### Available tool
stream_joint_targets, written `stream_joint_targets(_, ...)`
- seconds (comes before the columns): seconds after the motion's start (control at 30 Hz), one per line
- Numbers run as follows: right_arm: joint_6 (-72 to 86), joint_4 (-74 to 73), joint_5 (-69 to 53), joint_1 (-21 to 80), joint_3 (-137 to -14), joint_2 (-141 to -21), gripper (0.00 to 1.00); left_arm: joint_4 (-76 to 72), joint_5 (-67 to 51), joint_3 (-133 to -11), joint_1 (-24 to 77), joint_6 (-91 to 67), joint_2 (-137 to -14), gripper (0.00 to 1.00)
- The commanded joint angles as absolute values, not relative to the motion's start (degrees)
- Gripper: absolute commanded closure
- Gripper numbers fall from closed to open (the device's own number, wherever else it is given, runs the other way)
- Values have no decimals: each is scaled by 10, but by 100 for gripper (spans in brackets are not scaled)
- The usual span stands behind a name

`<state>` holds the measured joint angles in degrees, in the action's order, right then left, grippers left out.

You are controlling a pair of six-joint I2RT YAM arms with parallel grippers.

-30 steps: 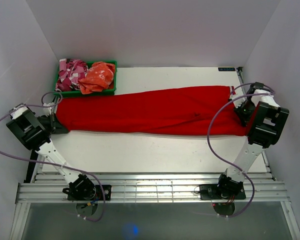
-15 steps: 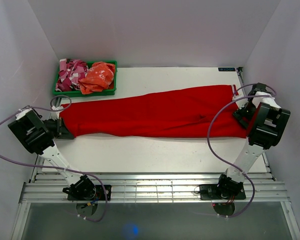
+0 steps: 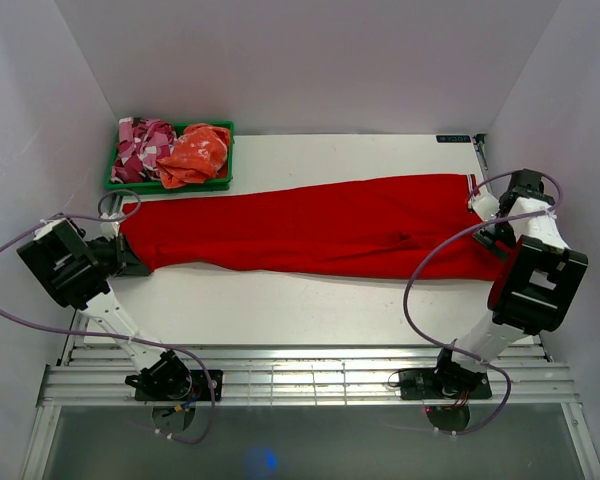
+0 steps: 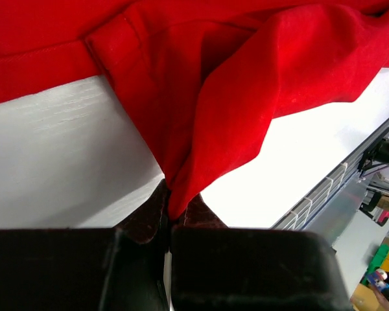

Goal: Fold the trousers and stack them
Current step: Flatten the trousers out

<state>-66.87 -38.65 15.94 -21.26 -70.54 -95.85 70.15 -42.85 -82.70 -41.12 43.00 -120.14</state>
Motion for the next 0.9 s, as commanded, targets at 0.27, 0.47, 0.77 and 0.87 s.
stream_joint_targets(0.27, -664, -534, -154, -192, -795, -904, 3, 700, -437, -812, -406, 417, -1136, 100)
stream_joint_targets(0.47, -655, -426, -200, -4, -675, -782, 13, 715, -458, -822, -404, 396, -1144, 100)
stream_joint_targets(0.77, -560, -193, -141, 329, -592, -782, 20, 804, -580, -835, -396, 386, -1193, 100)
stream_joint_targets(0.87, -537, -100, -121, 398, -591, -819, 18, 805, -622, -812, -387, 373, -1200, 100)
